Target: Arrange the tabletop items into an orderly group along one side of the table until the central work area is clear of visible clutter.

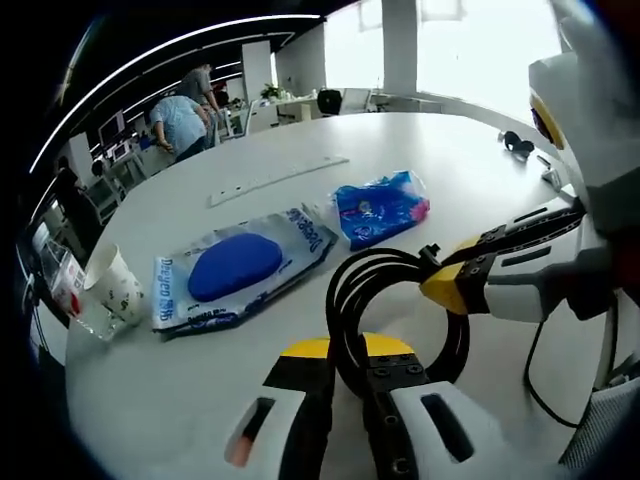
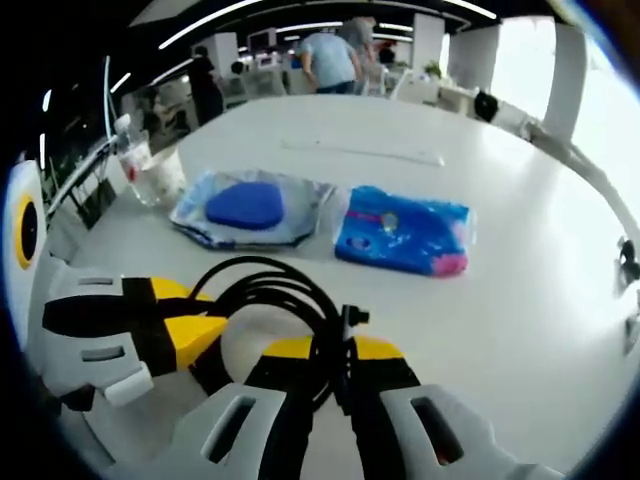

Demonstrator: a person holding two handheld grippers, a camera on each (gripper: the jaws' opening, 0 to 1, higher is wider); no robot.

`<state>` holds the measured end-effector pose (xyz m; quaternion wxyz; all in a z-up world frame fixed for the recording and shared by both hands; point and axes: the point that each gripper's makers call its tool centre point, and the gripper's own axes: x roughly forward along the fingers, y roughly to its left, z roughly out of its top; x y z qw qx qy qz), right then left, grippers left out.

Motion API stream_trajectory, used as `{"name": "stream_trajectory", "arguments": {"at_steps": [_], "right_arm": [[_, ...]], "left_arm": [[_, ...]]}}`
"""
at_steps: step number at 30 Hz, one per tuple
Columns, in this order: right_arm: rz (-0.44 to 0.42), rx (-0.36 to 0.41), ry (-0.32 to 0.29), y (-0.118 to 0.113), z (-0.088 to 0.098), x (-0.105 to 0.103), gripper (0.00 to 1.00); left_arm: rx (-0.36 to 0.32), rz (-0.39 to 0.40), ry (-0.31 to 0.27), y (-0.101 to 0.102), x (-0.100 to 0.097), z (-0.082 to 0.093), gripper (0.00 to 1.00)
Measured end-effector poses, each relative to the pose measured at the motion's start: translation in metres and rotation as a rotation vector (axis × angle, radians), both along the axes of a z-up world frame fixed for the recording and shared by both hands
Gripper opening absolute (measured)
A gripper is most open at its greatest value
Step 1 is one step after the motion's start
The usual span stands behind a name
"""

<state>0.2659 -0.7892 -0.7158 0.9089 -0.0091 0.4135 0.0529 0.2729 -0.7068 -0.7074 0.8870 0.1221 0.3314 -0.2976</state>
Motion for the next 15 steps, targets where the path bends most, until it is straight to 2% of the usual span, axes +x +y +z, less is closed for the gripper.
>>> {"name": "stream_trajectory", "arguments": {"at_steps": [15], "right_arm": [[0.032,-0.007,0.014,0.010,-0.003,0.012,0.09]], "left_arm": [[-0.001,0.019,0.018,0.010,0.011,-0.004,0.07]]}}
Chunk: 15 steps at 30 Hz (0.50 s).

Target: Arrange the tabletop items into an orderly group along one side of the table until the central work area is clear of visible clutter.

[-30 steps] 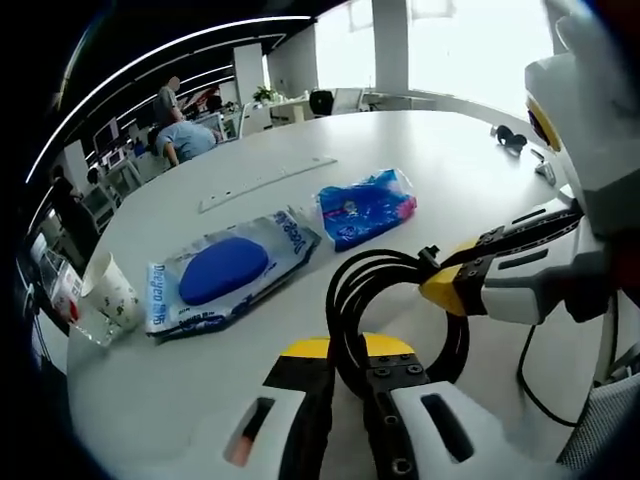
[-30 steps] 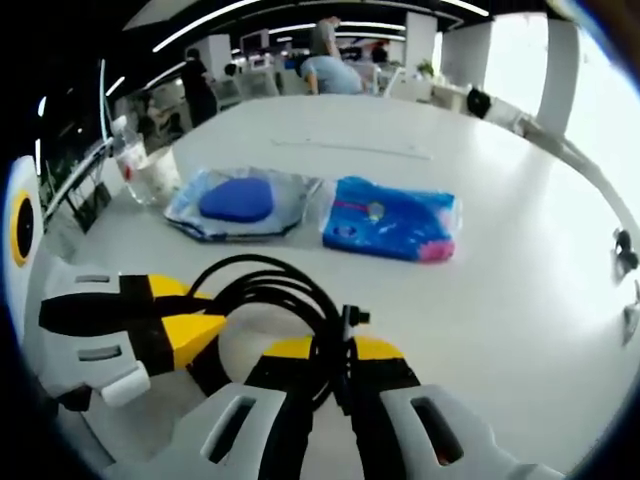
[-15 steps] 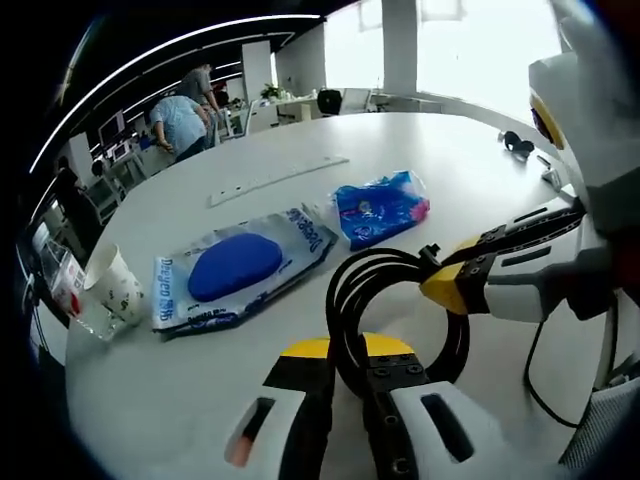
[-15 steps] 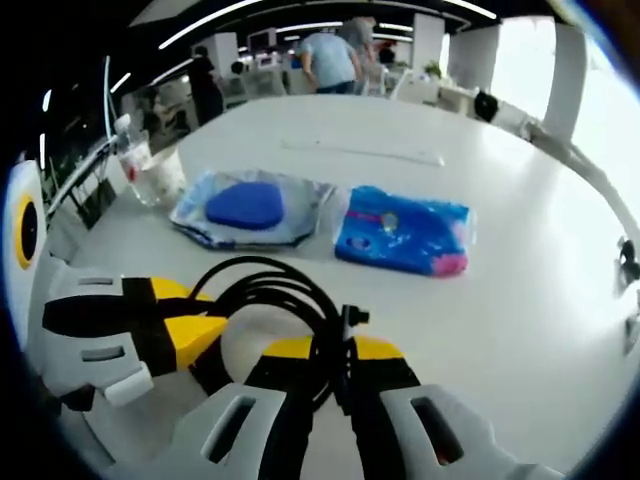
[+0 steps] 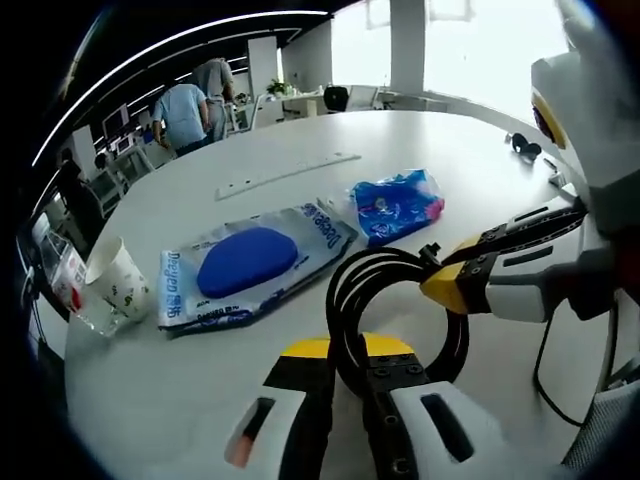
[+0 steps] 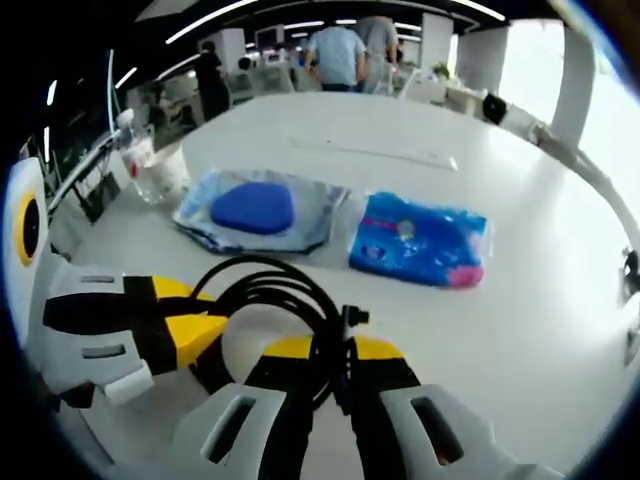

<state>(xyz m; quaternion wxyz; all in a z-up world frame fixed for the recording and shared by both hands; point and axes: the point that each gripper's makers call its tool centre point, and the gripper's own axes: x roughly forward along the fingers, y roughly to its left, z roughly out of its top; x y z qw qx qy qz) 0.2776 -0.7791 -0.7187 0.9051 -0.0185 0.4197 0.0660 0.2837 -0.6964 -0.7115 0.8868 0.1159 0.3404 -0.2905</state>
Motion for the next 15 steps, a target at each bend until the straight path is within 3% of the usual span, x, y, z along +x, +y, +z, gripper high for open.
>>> {"name": "stream_trajectory", "arguments": {"at_steps": [15], "right_arm": [[0.008,-0.009,0.012,0.0043,-0.0062,0.0076,0.09]], "left_arm": [[-0.005,0.010,0.021,0.0040,0.0081,-0.0091,0.06]]}}
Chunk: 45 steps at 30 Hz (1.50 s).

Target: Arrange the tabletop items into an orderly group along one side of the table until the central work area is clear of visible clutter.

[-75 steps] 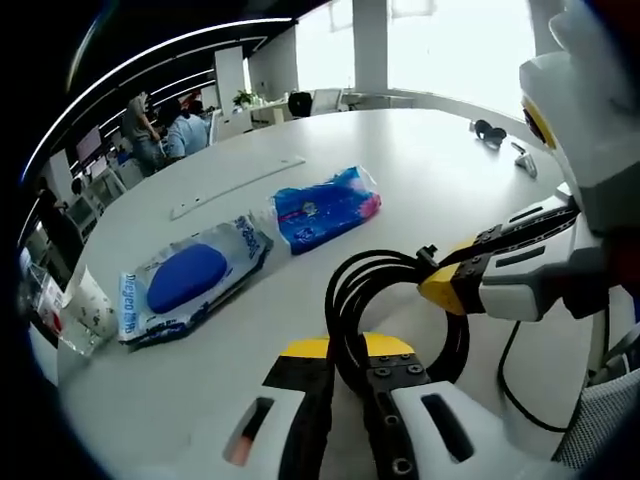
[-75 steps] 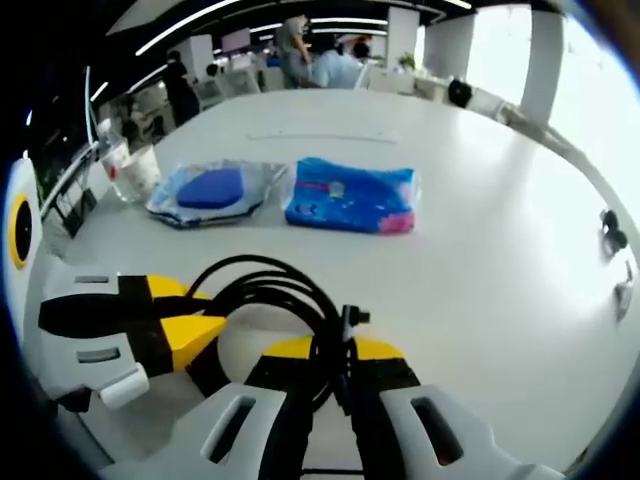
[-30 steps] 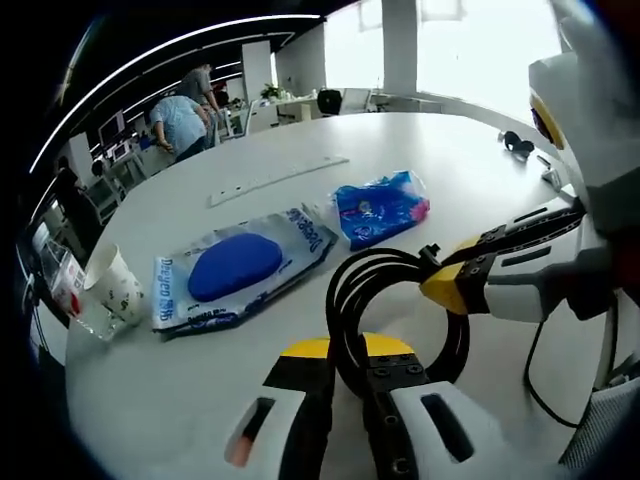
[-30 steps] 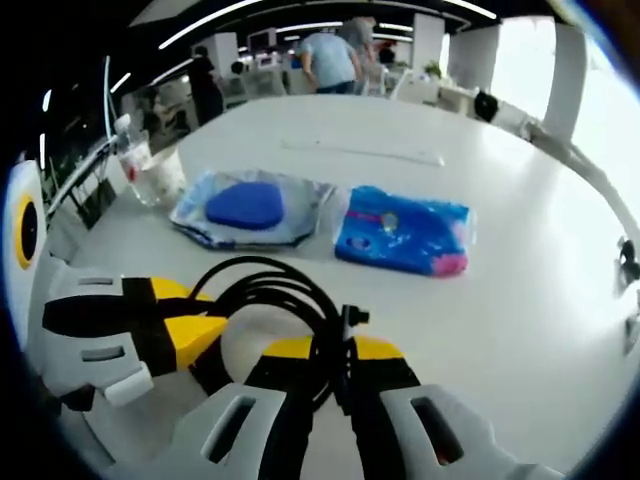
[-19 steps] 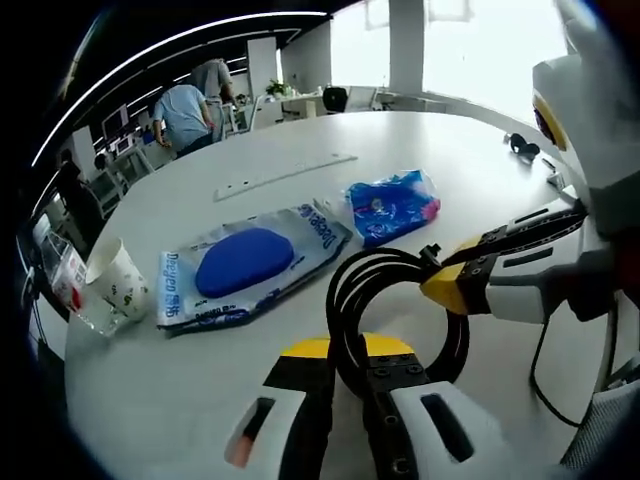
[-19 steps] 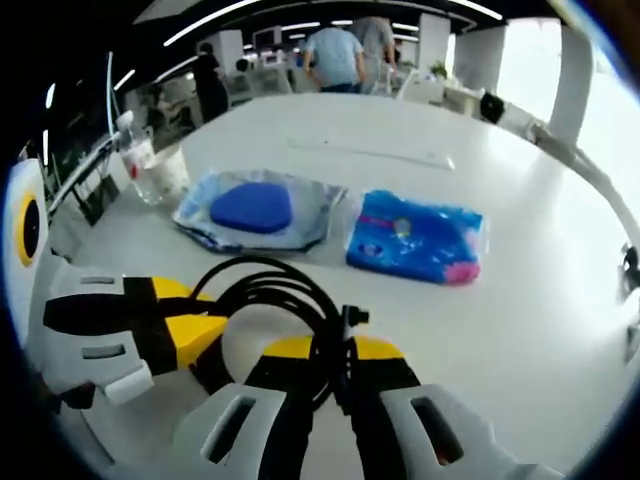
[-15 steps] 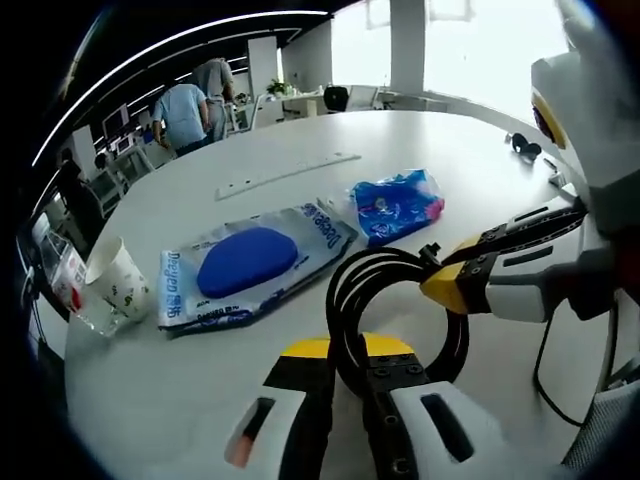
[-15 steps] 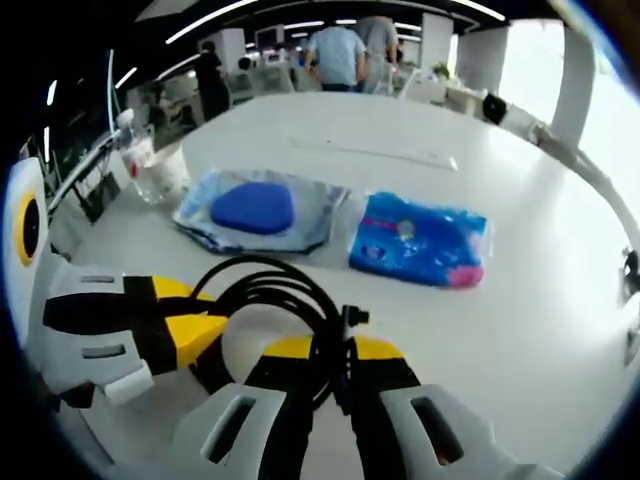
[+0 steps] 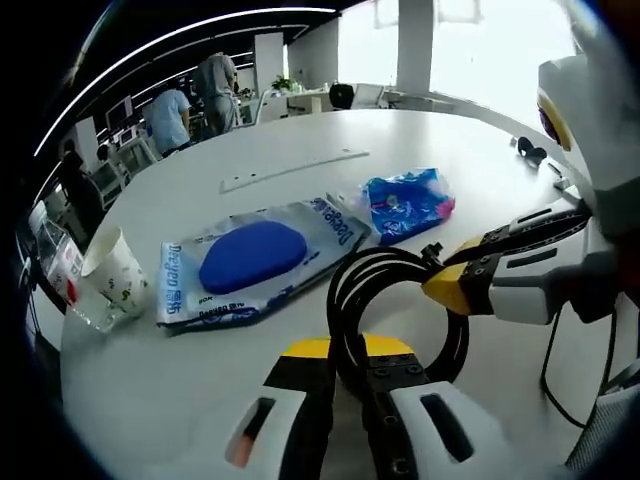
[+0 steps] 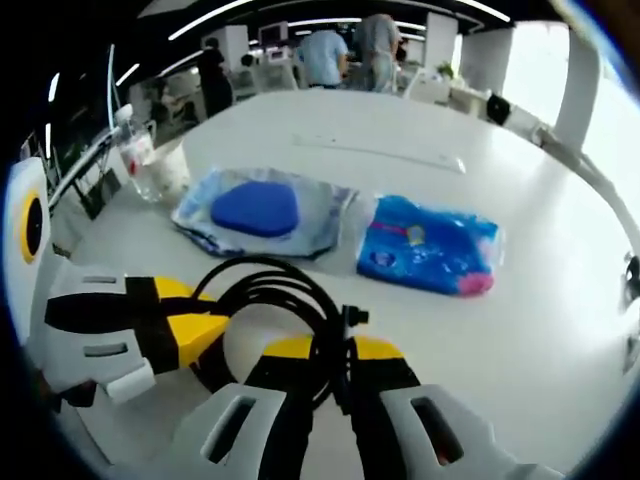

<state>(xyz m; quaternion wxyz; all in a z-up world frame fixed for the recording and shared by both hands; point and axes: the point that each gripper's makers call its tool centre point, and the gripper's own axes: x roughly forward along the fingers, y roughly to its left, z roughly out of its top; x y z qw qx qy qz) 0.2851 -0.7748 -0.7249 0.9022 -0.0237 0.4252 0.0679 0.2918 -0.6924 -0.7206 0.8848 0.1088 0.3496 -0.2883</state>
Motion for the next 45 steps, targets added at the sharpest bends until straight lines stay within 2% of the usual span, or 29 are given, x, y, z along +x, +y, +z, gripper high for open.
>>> {"name": "stream_trajectory", "arguments": {"at_steps": [45], "right_arm": [[-0.050,-0.031,0.028,-0.005,-0.013,0.004,0.10]], "left_arm": [[-0.026,-0.012,0.035,-0.004,0.006,-0.012,0.08]]}}
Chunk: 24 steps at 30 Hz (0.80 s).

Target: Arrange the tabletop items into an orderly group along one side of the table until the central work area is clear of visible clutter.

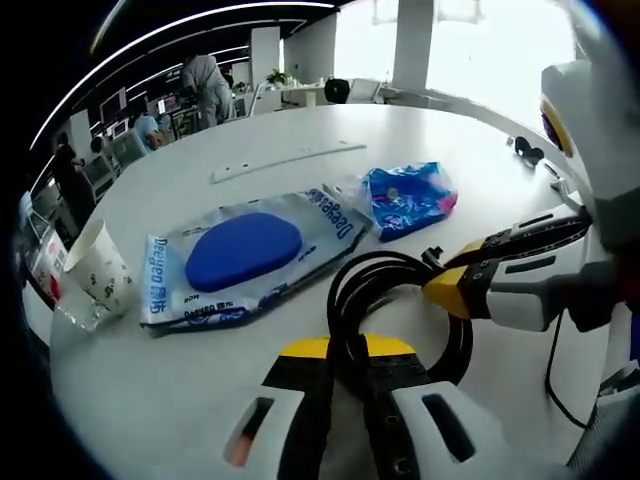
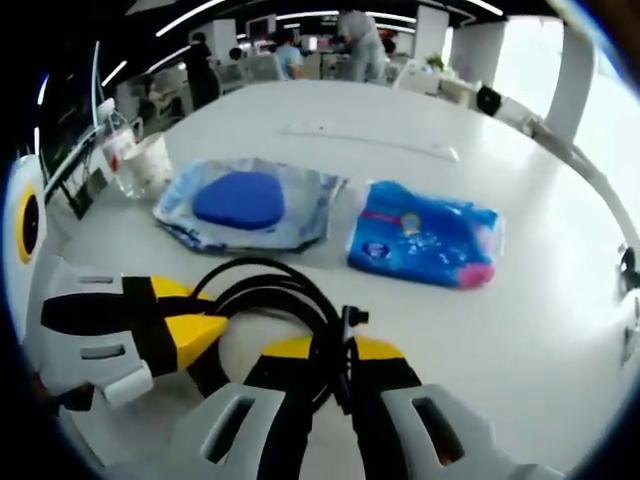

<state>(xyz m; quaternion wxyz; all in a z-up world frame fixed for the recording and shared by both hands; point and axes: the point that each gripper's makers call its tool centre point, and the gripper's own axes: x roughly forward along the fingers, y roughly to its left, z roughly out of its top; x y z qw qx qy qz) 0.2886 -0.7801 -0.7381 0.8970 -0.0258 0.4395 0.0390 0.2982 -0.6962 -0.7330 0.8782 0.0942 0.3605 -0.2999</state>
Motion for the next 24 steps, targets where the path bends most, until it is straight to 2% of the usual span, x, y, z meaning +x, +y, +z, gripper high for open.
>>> {"name": "stream_trajectory", "arguments": {"at_steps": [9,20,24], "right_arm": [[0.003,-0.010,0.006,-0.0009,-0.0031,-0.0024,0.11],[-0.006,0.008,-0.008,-0.0019,-0.0004,-0.0023,0.11],[-0.019,0.025,-0.017,-0.0025,0.0015,-0.0032,0.12]], "left_arm": [[-0.009,0.016,0.010,0.0025,0.0004,-0.0016,0.11],[-0.024,0.019,0.005,0.0019,0.0013,-0.0001,0.12],[-0.034,0.030,0.000,0.0041,0.0028,0.0018,0.15]]}}
